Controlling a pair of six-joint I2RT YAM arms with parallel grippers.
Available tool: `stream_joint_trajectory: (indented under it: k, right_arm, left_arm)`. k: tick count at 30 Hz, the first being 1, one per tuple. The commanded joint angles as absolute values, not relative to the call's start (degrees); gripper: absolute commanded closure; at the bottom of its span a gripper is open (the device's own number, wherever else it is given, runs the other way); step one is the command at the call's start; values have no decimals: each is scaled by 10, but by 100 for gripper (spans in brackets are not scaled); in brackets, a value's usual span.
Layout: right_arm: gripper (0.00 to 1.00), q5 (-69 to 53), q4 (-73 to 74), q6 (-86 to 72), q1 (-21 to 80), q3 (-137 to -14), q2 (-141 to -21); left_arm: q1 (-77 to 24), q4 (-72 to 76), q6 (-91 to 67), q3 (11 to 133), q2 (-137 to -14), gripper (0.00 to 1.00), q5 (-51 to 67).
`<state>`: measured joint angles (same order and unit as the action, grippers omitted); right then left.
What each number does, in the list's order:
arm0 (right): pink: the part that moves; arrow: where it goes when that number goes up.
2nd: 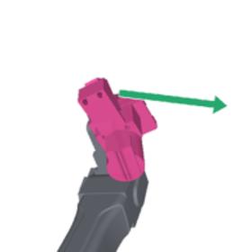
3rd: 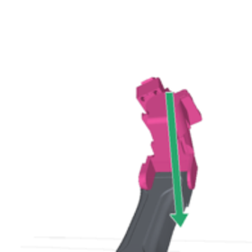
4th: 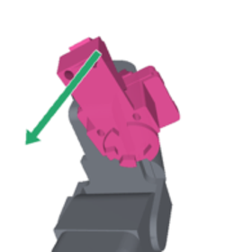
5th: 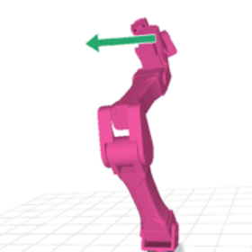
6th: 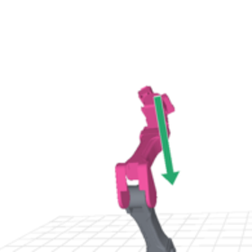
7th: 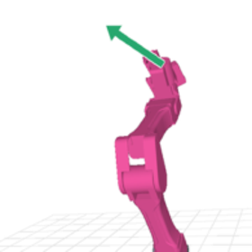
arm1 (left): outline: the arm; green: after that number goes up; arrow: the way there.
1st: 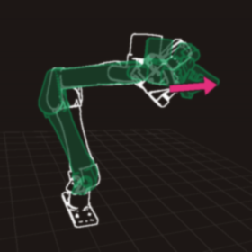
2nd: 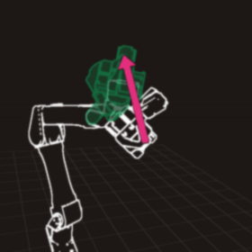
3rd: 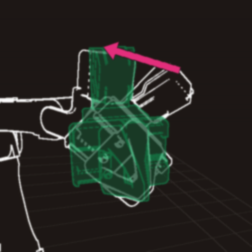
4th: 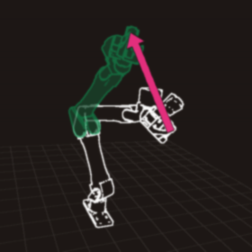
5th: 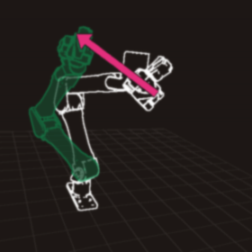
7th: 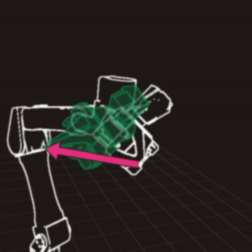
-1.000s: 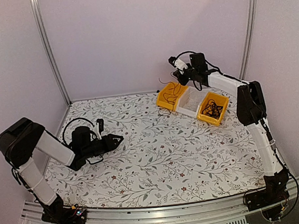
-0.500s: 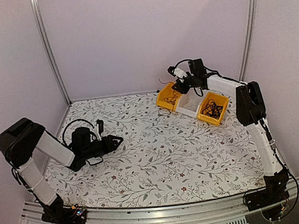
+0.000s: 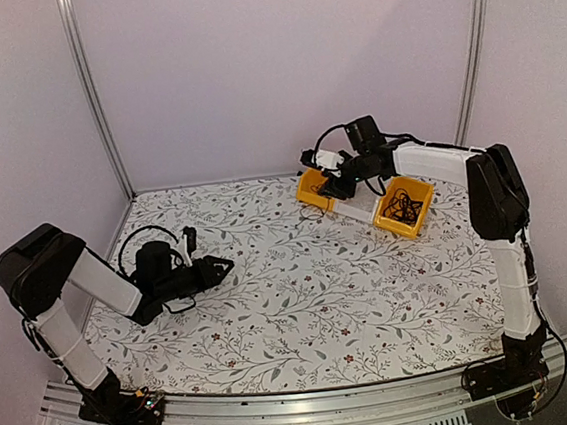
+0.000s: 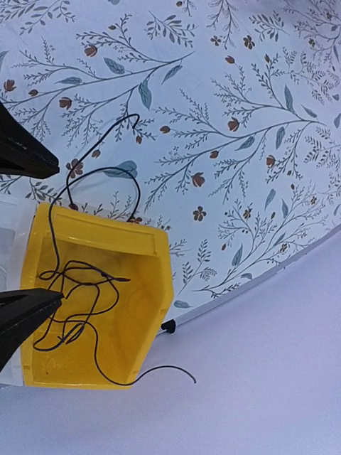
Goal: Untangle the cables
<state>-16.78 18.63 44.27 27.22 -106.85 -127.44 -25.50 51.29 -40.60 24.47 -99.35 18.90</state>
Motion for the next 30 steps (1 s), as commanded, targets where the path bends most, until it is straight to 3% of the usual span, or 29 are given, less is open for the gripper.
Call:
stream_joint_trajectory:
  k: [1,8,17,28,30]
  right_arm:
    - [45,-125,227,518,309,-1089,-1296]
    - [46,-79,247,526,327,-1167,-1374]
    - [50,-41,250,557,331,-1175,-1422]
    - [100,-39,215,549,333,-1193,-1428]
    - [100,-41,210,551,333,-1194,-1417]
  left_arm:
    - [-257,525,-408,236,-982,53,194]
    - [-257,518,-405,214,-949,53,185]
    - [-257,510,-399,205,-938,53,177]
    - [-257,520,-407,203,-950,53,179]
    - [-258,520,-406,201,-950,53,178]
